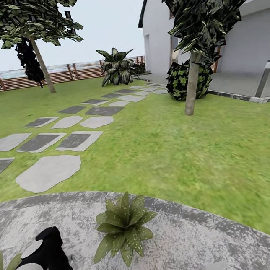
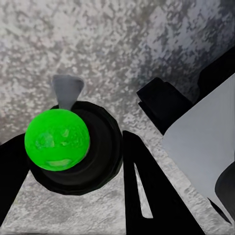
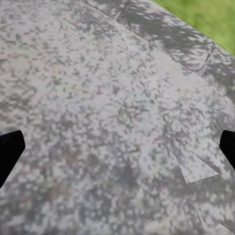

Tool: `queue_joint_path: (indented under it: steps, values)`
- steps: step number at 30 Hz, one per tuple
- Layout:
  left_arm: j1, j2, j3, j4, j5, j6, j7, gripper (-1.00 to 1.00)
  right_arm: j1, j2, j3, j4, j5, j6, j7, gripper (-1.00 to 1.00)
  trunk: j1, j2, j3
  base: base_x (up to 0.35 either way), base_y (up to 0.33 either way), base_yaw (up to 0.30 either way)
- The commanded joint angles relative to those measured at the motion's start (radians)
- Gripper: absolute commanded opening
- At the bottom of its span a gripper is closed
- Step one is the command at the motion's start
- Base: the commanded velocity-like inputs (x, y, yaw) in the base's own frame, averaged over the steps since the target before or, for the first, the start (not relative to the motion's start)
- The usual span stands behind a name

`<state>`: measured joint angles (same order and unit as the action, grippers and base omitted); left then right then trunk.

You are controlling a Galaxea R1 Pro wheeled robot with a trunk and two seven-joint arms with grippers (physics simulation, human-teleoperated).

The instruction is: Pick up the pesticide atomizer in the garden and spray insectifuge to fully cover both potted plants in the garden.

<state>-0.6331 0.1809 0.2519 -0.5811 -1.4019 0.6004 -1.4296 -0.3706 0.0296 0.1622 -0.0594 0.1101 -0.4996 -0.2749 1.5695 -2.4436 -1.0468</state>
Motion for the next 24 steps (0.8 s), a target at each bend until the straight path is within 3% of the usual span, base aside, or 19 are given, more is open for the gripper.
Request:
queue_joint_path:
  steps: [1,5,19,24]
  values:
    - [0.000,-0.001,0.006,-0.002,-0.008,0.011,0.013,-1.00,-0.001,0.002,0.003,0.001,0.010,0.001,-0.011,1.00,0.000,0.000,-0.001,0.000,0.000,0.000]
    - [0.000,-0.001,0.007,-0.003,-0.008,0.012,0.017,-1.00,-0.001,0.001,0.002,0.001,0.010,0.001,-0.011,1.00,0.000,0.000,-0.001,-0.180,0.064,-0.047]
    - [0.000,-0.001,0.012,-0.010,-0.008,0.017,0.017,-1.00,-0.001,0.006,-0.001,-0.004,0.005,0.001,-0.010,1.00,0.000,0.000,-0.011,-0.301,0.156,-0.213]
    - [-0.002,0.002,0.010,-0.012,-0.008,0.018,0.016,-1.00,-0.001,0.006,0.000,-0.003,0.007,0.001,-0.011,1.00,0.000,0.000,-0.013,-0.102,0.267,-0.042]
